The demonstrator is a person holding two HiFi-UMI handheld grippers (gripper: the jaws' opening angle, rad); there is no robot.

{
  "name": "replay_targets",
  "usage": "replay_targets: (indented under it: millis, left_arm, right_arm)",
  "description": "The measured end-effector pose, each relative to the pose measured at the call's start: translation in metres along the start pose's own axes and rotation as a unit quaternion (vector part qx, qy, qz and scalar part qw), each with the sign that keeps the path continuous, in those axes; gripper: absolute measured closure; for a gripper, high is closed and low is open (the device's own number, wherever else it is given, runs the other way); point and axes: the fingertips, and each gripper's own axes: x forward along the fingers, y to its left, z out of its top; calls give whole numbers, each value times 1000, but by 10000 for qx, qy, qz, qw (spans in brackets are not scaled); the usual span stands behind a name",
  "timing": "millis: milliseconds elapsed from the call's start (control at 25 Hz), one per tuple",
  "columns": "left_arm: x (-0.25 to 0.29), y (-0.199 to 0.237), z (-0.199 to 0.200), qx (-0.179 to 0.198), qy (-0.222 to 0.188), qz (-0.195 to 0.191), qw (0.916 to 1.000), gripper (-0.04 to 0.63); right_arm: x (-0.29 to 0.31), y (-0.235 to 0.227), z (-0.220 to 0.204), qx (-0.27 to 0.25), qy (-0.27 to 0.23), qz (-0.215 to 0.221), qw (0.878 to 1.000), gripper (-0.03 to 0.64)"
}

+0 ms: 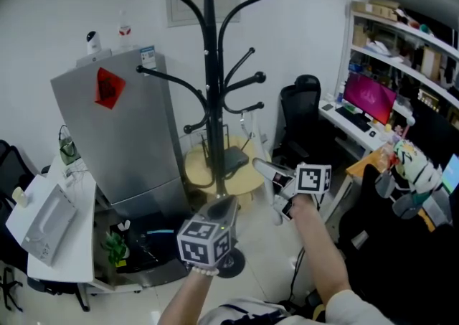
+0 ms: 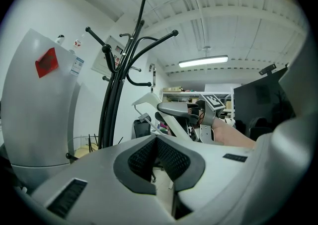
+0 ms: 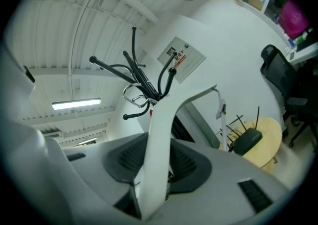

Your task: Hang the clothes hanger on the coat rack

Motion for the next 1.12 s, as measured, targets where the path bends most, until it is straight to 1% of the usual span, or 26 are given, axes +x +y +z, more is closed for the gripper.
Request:
replay_targets:
  millis: [200, 440, 720, 1120]
  left_arm:
    - [3, 3, 2, 68, -15, 48, 10000, 603]
    - [2, 13, 8, 106, -102, 164, 9998, 603]
    - [0, 27, 10, 103, -112, 325, 9994, 603]
    - [-1, 36, 8, 111, -48, 395, 9991, 603]
  right_arm:
    - [22, -2, 3, 444, -45, 255, 9987, 479]
    - [48, -7, 3, 984, -143, 522, 9937, 479]
    - [63, -23, -1, 1328, -250, 444, 9898, 479]
    - [75, -37, -14, 2144, -495, 593, 9737, 479]
